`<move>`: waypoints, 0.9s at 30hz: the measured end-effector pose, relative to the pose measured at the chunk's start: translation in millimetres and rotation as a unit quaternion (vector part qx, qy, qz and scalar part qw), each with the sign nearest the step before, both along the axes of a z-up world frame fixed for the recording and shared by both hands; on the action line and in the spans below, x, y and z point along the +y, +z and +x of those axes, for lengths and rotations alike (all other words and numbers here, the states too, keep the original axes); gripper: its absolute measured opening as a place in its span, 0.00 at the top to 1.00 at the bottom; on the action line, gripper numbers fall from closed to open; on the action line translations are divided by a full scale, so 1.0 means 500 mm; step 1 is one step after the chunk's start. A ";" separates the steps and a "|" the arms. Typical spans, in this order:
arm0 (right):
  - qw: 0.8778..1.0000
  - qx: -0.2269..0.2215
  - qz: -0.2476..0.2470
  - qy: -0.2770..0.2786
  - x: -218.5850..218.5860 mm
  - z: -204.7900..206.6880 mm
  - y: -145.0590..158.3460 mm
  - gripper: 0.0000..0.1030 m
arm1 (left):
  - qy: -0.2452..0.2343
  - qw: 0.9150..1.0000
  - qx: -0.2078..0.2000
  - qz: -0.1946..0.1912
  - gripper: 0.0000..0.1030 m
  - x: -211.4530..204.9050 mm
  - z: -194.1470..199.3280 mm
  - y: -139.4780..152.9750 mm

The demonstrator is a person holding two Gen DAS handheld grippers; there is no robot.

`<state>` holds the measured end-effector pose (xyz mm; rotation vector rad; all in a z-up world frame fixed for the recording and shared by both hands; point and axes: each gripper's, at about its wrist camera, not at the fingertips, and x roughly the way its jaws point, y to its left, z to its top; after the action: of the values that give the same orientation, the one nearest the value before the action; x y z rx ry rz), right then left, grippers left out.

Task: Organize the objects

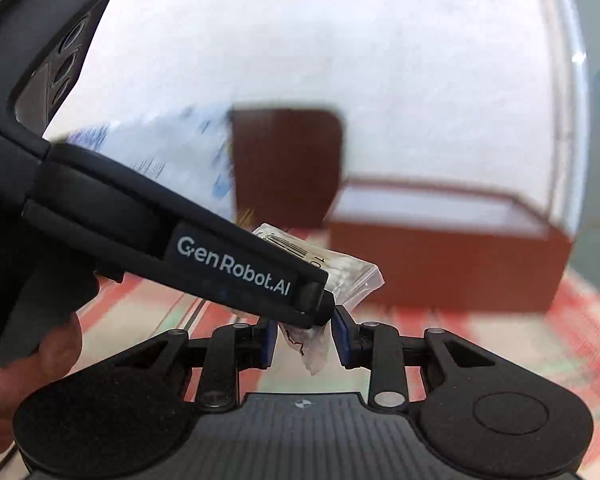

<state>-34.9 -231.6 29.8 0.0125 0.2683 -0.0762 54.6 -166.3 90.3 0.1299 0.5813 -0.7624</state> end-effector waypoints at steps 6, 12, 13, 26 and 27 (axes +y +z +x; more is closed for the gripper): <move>0.997 -0.052 -0.006 -0.065 -0.112 0.103 0.052 0.65 | -0.036 0.998 -0.055 -0.002 0.39 -0.139 0.093 0.064; 0.987 -0.022 -0.014 -0.160 -0.235 0.254 0.013 0.35 | 0.011 0.997 -0.060 0.057 0.22 -0.266 0.211 0.028; 0.986 -0.041 -0.007 -0.159 -0.239 0.242 0.004 0.35 | 0.004 0.999 -0.041 0.032 0.22 -0.256 0.216 0.025; 0.985 -0.095 0.025 -0.139 -0.201 0.105 -0.013 0.16 | 0.008 0.999 -0.038 0.001 0.16 -0.131 0.088 0.025; 0.987 -0.081 0.042 -0.130 -0.196 0.090 -0.020 0.16 | 0.004 1.000 -0.028 0.005 0.16 -0.113 0.076 0.014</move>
<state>10.0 -329.4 19.6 0.1378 0.1053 -0.3211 92.4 -223.0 97.4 0.1572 0.5330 -0.7451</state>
